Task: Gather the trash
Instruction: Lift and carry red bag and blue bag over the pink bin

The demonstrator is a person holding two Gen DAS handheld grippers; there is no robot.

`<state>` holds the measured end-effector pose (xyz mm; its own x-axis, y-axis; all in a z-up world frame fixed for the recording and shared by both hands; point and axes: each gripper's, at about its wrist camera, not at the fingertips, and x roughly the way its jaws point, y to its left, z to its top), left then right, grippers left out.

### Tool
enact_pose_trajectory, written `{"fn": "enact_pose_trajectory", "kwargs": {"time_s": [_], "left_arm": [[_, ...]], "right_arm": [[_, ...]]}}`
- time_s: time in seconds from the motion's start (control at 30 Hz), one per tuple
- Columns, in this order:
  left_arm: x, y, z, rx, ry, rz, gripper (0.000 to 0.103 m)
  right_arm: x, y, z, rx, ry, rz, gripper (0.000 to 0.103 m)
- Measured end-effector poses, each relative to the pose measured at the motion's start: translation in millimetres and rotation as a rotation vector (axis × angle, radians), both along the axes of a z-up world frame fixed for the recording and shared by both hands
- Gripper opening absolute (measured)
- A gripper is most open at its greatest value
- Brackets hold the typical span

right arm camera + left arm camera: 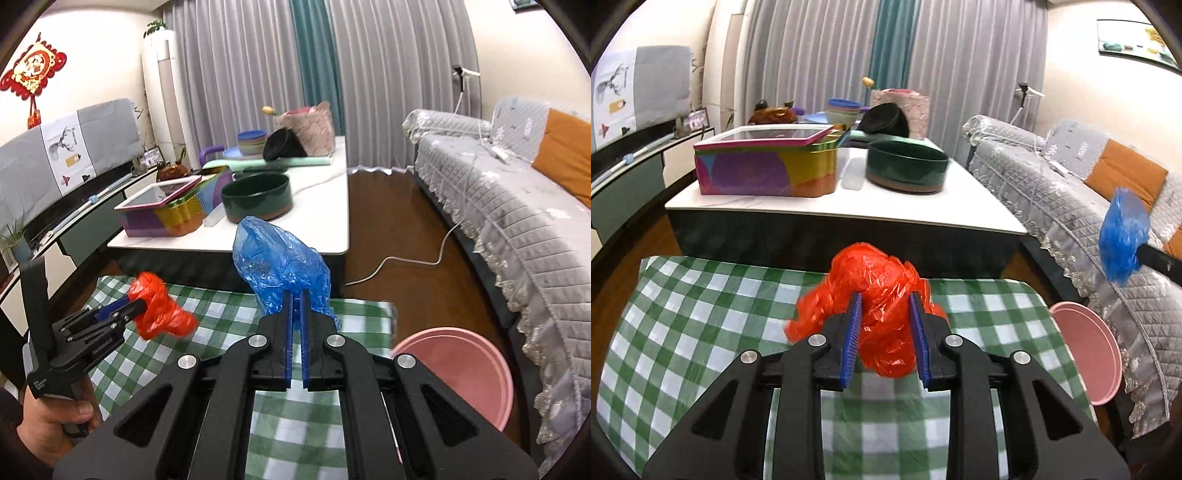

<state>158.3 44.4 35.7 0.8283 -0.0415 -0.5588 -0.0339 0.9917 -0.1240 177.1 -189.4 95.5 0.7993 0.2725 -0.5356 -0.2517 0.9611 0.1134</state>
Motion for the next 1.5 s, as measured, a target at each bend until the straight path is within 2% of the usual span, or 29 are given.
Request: {"fn": "enact_pose_trajectory", "kwargs": {"time_s": [0.27,0.57,0.67,0.93,1.5], "left_arm": [[-34.9,-31.2,-3.4,0.002,-0.028,-0.053,0.023],[-55.4,-57.1,-16.1,0.029,-0.012,-0.116,0.016],[-58.5,-67.5,-18.6,0.043,-0.004,-0.126,0.015],[-61.1,-95.1,-11.9,0.075,-0.02,-0.158,0.012],[-38.6,-144.0,-4.5,0.065,-0.015,-0.243,0.012]], "right_arm": [[-24.5,-42.4,18.8,0.009,-0.035,-0.045,0.004],[-32.8,-81.3,-6.6,0.078,-0.014,-0.097,0.004],[-34.3,-90.7,-11.5,0.071,-0.017,-0.101,0.004],[-34.1,-115.8,-16.9,0.063,-0.006,-0.134,0.004],[-29.9,-147.8,-23.0,-0.005,0.026,-0.236,0.004]]}}
